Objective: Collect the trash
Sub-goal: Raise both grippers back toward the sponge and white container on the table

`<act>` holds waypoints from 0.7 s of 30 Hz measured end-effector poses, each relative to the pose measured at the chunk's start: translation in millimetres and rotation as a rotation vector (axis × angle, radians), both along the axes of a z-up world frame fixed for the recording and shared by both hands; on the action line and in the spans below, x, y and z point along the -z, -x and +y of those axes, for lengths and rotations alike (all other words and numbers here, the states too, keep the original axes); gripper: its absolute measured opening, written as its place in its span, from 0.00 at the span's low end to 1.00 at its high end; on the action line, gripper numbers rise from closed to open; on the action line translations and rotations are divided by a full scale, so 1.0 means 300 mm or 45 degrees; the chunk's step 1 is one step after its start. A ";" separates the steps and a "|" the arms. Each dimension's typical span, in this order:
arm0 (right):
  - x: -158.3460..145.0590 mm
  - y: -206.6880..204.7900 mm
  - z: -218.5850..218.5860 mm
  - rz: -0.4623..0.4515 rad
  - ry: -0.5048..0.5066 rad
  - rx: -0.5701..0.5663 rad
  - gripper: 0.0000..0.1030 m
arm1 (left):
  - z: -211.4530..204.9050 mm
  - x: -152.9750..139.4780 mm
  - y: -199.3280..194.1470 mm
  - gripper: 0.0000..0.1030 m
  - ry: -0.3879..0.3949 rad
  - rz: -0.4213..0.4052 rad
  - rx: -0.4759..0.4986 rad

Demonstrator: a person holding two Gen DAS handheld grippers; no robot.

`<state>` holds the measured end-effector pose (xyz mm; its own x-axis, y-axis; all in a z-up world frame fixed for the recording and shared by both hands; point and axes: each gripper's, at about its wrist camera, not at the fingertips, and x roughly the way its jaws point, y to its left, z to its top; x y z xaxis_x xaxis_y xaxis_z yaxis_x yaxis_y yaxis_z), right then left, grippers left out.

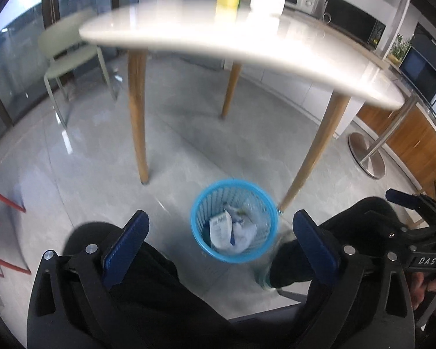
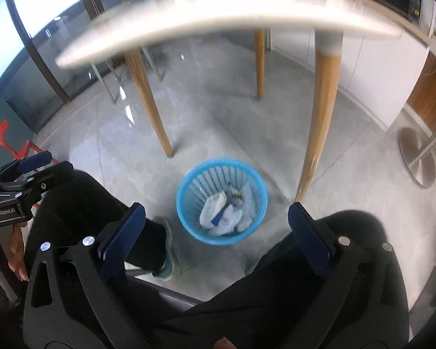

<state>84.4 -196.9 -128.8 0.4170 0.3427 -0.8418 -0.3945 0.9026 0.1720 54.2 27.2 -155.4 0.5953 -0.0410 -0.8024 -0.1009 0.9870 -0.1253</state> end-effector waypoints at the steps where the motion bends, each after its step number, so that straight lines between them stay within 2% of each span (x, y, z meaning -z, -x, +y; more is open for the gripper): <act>1: -0.030 0.003 -0.002 -0.029 -0.010 0.003 0.92 | 0.002 -0.020 0.004 0.94 -0.002 -0.017 -0.002; 9: -0.228 -0.056 0.002 -0.191 -0.110 0.052 0.92 | 0.024 -0.202 0.014 0.94 -0.050 -0.180 -0.029; 21: -0.429 -0.271 0.078 -0.329 -0.139 0.068 0.92 | 0.065 -0.338 -0.100 0.94 -0.047 -0.278 -0.001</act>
